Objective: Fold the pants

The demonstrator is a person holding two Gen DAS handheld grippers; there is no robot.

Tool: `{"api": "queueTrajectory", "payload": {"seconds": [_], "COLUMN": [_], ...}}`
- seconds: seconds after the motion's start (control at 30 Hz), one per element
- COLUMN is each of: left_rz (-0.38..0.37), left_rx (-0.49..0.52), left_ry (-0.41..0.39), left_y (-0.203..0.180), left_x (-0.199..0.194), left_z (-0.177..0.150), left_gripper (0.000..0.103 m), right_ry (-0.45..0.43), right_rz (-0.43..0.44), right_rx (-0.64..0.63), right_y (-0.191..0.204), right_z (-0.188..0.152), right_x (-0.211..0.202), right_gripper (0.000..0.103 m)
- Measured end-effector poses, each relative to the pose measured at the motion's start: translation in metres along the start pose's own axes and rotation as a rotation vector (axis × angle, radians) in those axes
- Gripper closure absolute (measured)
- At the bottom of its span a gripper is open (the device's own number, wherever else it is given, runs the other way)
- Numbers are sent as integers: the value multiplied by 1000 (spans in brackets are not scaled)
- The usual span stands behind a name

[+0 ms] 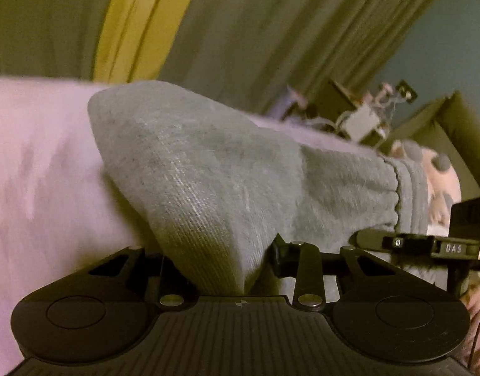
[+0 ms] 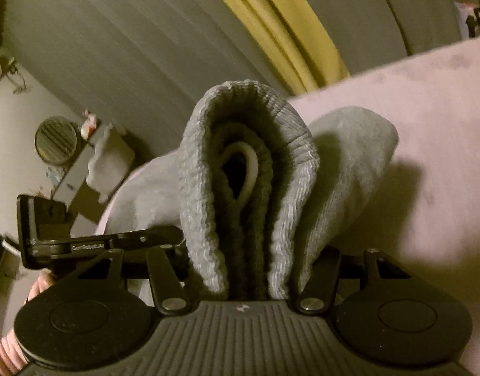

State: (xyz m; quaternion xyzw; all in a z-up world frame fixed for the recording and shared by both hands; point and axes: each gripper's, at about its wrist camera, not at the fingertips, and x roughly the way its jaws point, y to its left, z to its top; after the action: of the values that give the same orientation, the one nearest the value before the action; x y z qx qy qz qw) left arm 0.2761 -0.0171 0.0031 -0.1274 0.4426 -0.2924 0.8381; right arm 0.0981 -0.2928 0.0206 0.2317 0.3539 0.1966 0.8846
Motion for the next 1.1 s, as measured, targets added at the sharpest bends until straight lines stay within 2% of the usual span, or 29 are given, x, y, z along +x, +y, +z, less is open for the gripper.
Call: {"api": "queueTrajectory", "payload": {"seconds": [0.17, 0.2, 0.23, 0.3, 0.33, 0.4, 0.47, 0.53, 0.63, 0.77, 0.83, 0.97, 1.1], "left_rz": [67, 84, 113, 211, 272, 361, 409, 424, 433, 478, 471, 443, 427], "left_rx": [-6, -1, -4, -26, -37, -60, -69, -51, -4, 43, 31, -37, -73], "left_ry": [-23, -17, -2, 22, 20, 14, -1, 7, 38, 8, 6, 32, 38], "left_y": [10, 11, 13, 20, 25, 35, 39, 36, 28, 19, 19, 31, 40], "left_x": [17, 22, 29, 40, 41, 36, 26, 20, 17, 10, 8, 8, 7], "left_z": [36, 40, 41, 40, 37, 26, 8, -10, -35, -54, -54, -51, -56], "left_gripper": [65, 60, 47, 36, 32, 19, 15, 12, 9, 9, 8, 8, 7], "right_ry": [-37, -33, -32, -19, -3, -18, -51, -65, -65, -34, -4, 38, 57], "right_rz": [-35, -48, -78, -188, -260, -432, -495, -461, -466, -480, -519, -522, -554], "right_rx": [-1, -5, -9, -11, -12, -38, -43, -59, -104, -119, -121, -99, -155], "right_y": [1, 0, -1, -4, -8, -12, -16, -15, 5, 9, 6, -1, 1], "right_z": [34, 36, 38, 42, 42, 37, 28, 16, 1, -12, -13, -19, -24], "right_x": [26, 31, 36, 49, 54, 52, 40, 28, 32, 36, 44, 47, 50], "right_gripper": [45, 45, 45, 36, 25, 20, 6, 6, 6, 5, 5, 5, 5]}}
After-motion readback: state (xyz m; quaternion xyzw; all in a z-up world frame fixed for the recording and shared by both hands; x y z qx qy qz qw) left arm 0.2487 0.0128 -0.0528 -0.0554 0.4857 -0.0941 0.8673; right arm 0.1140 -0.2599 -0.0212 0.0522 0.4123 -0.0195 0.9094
